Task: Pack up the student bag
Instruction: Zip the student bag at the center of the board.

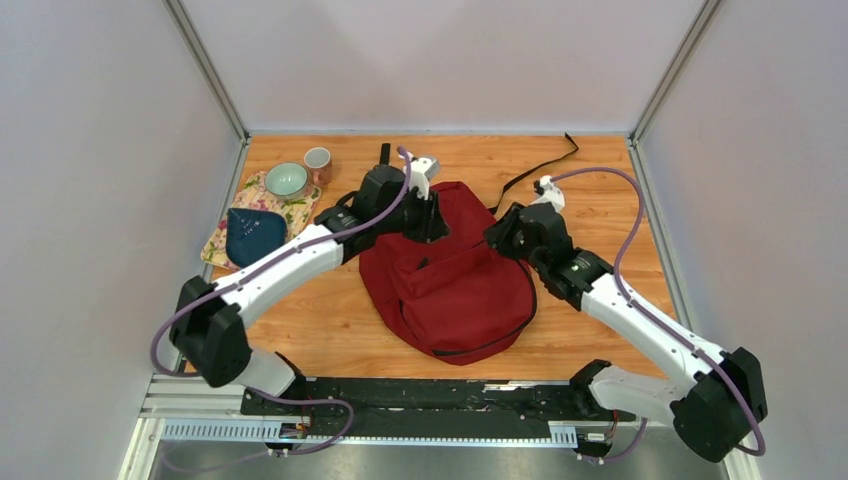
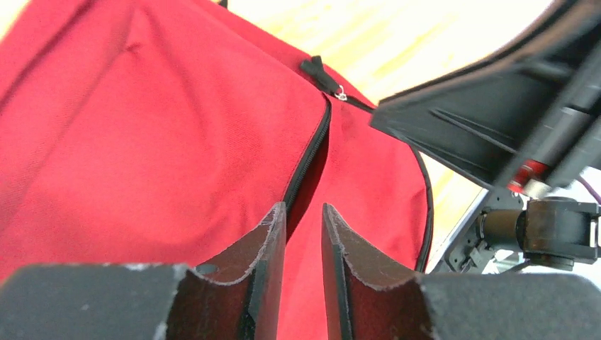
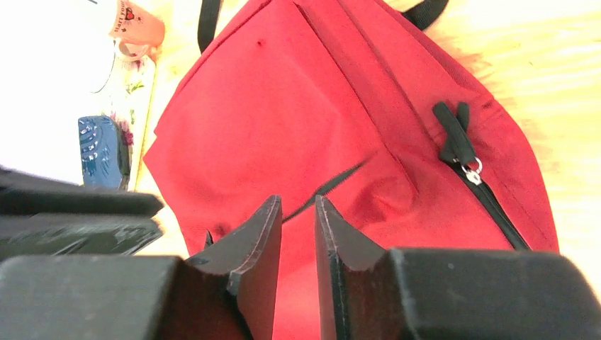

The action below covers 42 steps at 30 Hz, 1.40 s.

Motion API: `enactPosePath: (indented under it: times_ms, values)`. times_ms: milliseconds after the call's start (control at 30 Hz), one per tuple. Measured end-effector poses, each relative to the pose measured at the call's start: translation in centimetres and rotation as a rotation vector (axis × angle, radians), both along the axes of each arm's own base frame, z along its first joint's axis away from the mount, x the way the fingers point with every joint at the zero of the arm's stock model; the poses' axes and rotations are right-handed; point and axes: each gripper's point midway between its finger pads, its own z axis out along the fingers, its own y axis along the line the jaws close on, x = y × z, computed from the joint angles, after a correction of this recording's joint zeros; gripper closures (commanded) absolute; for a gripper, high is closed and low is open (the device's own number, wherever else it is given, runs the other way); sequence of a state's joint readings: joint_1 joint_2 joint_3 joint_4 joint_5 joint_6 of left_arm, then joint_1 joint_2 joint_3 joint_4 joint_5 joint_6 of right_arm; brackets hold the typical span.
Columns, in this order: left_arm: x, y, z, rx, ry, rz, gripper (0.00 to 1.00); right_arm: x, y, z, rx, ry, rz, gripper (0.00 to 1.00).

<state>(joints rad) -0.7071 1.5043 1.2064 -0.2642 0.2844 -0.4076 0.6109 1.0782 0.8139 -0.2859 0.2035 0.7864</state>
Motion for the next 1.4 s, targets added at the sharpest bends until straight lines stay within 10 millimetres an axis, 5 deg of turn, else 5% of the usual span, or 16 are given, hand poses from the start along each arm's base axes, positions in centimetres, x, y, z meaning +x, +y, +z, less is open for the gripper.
enactPosePath:
  times_ms: [167,367,500,700,900,1167,1400]
  values:
    - [-0.9,2.3,2.8,-0.033,-0.095,0.058,0.66,2.1,1.1,-0.4,-0.037,0.016,0.01,0.8]
    - [-2.9,5.7,0.1,0.024,-0.087,0.127,0.65,4.1,2.2,-5.1,-0.122,0.133,0.039,0.85]
    - [-4.2,8.2,-1.5,0.051,-0.089,0.188,0.54,3.6,2.3,-7.3,-0.147,0.203,0.062,0.8]
    - [-5.2,11.1,-2.0,0.043,-0.123,0.287,0.41,2.7,3.0,-5.5,-0.104,0.169,0.128,0.61]
    - [-5.6,12.2,-3.3,0.027,-0.106,0.351,0.38,1.7,4.5,-1.5,-0.012,0.081,0.227,0.59]
    - [-6.2,12.4,-6.1,0.01,-0.029,0.395,0.36,-0.3,6.0,-2.5,0.054,0.13,0.322,0.58]
    - [-6.3,12.1,-6.7,-0.044,-0.003,0.418,0.21,-1.8,6.9,-2.7,0.08,0.156,0.378,0.49]
